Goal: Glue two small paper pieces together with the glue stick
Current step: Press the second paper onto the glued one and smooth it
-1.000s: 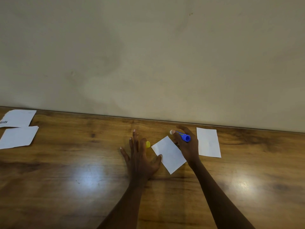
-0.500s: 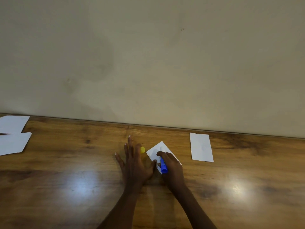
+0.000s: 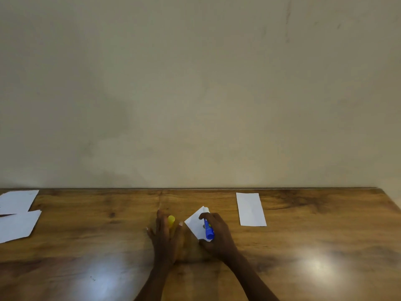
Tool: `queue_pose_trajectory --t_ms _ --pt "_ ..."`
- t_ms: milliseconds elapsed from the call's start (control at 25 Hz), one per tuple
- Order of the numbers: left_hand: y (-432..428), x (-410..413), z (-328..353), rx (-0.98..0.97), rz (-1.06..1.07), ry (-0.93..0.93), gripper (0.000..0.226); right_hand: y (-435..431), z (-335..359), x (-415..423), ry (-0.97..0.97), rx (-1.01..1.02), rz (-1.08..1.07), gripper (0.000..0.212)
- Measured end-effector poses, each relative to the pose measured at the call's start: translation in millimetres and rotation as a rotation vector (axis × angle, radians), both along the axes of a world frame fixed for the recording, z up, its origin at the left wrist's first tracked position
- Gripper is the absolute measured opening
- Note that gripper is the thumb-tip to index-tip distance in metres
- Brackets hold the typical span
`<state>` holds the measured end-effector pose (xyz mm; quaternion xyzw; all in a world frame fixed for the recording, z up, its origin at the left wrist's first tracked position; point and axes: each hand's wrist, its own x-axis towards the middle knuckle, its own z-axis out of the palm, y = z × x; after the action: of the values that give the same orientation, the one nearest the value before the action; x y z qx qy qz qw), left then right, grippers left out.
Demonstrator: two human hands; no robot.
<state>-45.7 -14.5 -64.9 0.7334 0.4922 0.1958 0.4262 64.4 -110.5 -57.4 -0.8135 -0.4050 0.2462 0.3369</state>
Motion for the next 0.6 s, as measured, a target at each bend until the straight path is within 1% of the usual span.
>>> queue_pose_trajectory --t_ms 40,80,160,200,240,360,440,520,560,600 --pt "4 -2 4 -0.092 0.051 -0.053 0.058 -1 6 3 0.069 0.071 -0.037 0.055" --pt "7 -6 9 -0.167 0.099 -0.097 0.058 -1 14 5 0.177 0.153 -0.090 0.050" --pt "11 -15 15 -0.281 0.162 -0.137 0.057 -3 30 6 0.420 0.313 -0.202 0.032" --pt "10 -19 18 -0.324 0.176 -0.146 0.056 -3 36 7 0.515 0.373 -0.250 0.023" --pt "8 -19 21 -0.361 0.181 -0.159 0.053 -4 42 7 0.557 0.398 -0.286 0.019" --pt "-5 -9 43 -0.475 0.187 -0.250 0.039 -15 58 5 0.521 0.409 -0.309 0.022" --pt "-16 7 65 -0.531 0.144 -0.291 0.037 -25 66 6 0.480 0.430 -0.328 0.037" --pt "-28 24 89 -0.563 0.039 -0.299 0.037 -38 76 11 0.435 0.477 -0.381 0.051" --pt "-33 32 100 -0.575 -0.015 -0.305 0.037 -44 81 15 0.436 0.523 -0.408 0.050" --pt "-38 39 111 -0.582 -0.065 -0.314 0.037 -50 86 19 0.453 0.579 -0.432 0.044"
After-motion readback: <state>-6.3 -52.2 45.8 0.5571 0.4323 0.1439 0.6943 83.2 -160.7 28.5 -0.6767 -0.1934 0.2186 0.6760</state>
